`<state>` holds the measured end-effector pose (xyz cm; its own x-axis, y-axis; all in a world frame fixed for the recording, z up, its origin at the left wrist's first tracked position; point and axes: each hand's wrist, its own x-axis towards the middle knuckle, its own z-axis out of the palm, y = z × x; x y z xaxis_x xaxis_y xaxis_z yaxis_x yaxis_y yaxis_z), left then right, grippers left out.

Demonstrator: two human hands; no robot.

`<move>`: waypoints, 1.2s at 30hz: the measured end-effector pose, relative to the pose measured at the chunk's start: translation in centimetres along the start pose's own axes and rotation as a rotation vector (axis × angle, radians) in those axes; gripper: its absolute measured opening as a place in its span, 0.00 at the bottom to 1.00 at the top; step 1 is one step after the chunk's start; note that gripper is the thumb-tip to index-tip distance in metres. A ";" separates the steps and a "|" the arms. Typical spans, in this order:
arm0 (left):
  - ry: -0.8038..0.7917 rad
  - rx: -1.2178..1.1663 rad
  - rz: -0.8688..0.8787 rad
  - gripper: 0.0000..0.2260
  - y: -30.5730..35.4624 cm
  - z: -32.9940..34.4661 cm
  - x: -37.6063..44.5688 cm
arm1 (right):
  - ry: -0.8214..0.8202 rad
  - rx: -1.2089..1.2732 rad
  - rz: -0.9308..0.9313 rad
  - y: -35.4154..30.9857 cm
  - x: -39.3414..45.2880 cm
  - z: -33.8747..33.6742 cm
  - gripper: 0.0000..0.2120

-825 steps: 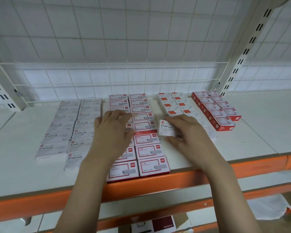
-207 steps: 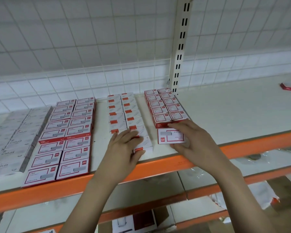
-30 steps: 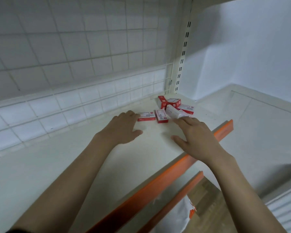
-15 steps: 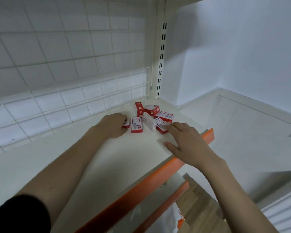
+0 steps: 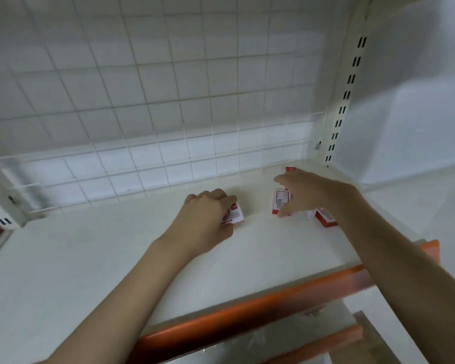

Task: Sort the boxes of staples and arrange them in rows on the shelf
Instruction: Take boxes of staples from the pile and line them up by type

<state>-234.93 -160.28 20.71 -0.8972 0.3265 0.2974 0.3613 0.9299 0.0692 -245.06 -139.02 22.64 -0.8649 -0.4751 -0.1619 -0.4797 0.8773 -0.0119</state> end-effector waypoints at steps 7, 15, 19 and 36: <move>0.024 -0.008 -0.128 0.18 0.1 -1.1 -4.6 | -0.254 -0.117 0.021 0.3 3.5 -0.4 0.42; 0.098 -0.160 -0.231 0.23 1.3 -0.8 -6.9 | -0.099 -0.073 -0.019 -0.7 2.2 0.2 0.35; 0.156 -0.198 -0.277 0.26 1.4 -0.1 -7.9 | 0.115 0.164 -0.117 -2.6 -1.5 0.0 0.38; 0.429 -0.409 -0.459 0.20 1.2 0.0 -12.9 | 0.448 0.570 -0.340 -7.1 -8.1 5.7 0.24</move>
<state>-222.86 -163.35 16.99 -0.8328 -0.2518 0.4930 0.1151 0.7924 0.5991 -233.84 -141.07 18.44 -0.7201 -0.5982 0.3517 -0.6831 0.5219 -0.5109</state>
